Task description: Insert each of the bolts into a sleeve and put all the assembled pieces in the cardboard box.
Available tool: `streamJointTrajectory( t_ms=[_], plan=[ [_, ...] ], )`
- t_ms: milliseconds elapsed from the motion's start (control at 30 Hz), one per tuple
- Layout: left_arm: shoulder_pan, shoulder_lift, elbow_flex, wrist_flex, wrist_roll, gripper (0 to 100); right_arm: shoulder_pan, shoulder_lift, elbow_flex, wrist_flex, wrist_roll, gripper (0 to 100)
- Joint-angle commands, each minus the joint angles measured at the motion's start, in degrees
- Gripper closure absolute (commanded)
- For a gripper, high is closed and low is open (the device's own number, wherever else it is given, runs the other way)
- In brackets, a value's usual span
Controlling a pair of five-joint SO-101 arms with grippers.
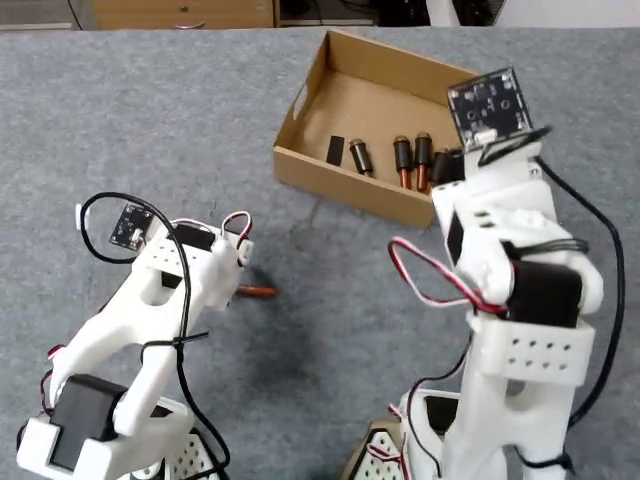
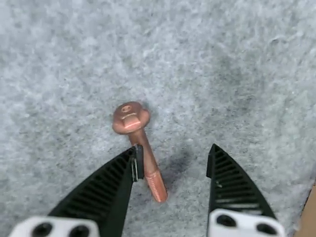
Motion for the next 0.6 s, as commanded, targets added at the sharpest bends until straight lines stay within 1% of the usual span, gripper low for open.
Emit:
streamJointTrajectory(
  t_ms=[0, 200, 300, 467, 533, 567],
  plan=[
    [1.05, -0.31, 0.26, -0.88, -0.70, 79, 0.57, 1.27, -5.05, -1.41, 0.88, 99.6],
    [0.97, -0.31, 6.24, -10.11, -0.70, 79, 0.66, 1.63, -7.78, -1.14, 1.23, 99.6],
    [1.14, -0.31, 7.65, -12.75, -0.70, 79, 0.66, 1.63, -7.78, -1.14, 1.05, 99.6],
    [1.14, 2.77, 7.38, -13.01, -0.62, 79, 0.66, 1.63, -7.69, -1.05, 0.79, 99.6],
    [0.97, 5.05, 5.71, -11.96, -0.62, 79, 0.66, 1.63, -7.69, -1.05, 0.79, 99.6],
    [1.14, 5.93, 4.31, -9.85, -0.62, 79, 0.66, 1.63, -7.69, -1.05, 0.79, 99.6]
  ],
)
